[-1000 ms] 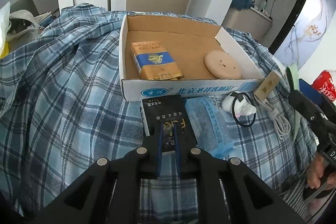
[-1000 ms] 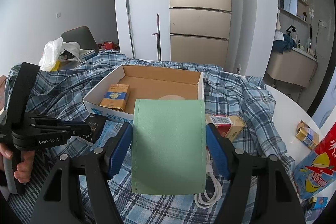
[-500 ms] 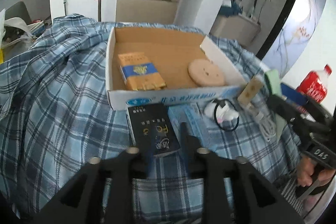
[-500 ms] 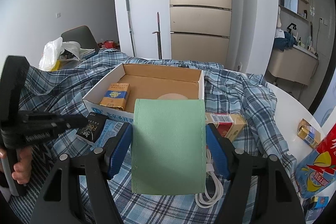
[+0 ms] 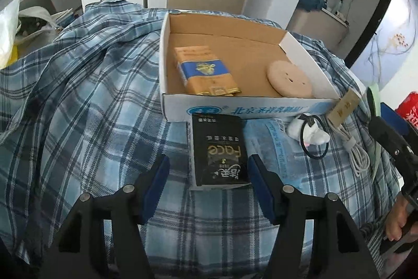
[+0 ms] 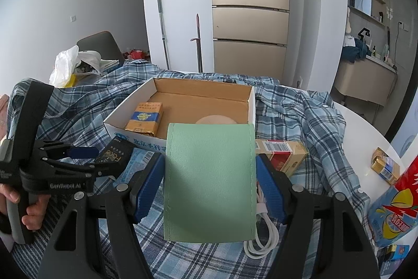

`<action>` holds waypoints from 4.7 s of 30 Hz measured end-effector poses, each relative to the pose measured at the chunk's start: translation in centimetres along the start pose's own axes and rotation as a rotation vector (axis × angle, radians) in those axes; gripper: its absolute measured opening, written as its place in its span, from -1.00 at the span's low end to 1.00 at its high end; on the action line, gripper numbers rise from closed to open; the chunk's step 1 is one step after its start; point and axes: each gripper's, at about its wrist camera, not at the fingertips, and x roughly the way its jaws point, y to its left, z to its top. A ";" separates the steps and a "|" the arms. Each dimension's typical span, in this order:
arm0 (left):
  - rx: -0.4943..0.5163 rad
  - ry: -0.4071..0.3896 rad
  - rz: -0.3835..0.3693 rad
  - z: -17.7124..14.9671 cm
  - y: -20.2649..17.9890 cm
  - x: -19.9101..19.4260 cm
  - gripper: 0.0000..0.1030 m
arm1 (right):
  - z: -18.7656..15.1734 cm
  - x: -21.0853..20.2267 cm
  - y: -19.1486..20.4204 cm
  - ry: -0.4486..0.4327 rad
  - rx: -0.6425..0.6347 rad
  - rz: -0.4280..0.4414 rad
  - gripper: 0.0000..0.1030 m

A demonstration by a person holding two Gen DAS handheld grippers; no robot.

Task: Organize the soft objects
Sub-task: 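Lift the black pack with the left gripper while the right carries the green card over the box, then lower the green card into the box and open the right gripper while the left releases the black pack inside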

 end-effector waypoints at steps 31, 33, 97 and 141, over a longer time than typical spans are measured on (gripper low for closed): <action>0.168 -0.385 -0.069 -1.4 -3.2 -7.1 -0.08 | 0.0 -0.4 -0.3 -0.018 0.014 -0.014 0.35; 0.171 -0.457 -0.078 -1.7 -3.2 -8.3 -0.08 | 0.0 -0.8 -0.2 -0.041 0.012 -0.013 0.35; 0.014 -0.431 0.023 12.5 -5.3 -9.2 -0.08 | 12.9 4.7 -3.7 -0.022 0.227 -0.148 0.35; -0.012 -0.229 0.046 11.7 -3.2 -1.3 -0.08 | 9.8 11.7 -3.1 0.230 0.222 -0.160 0.60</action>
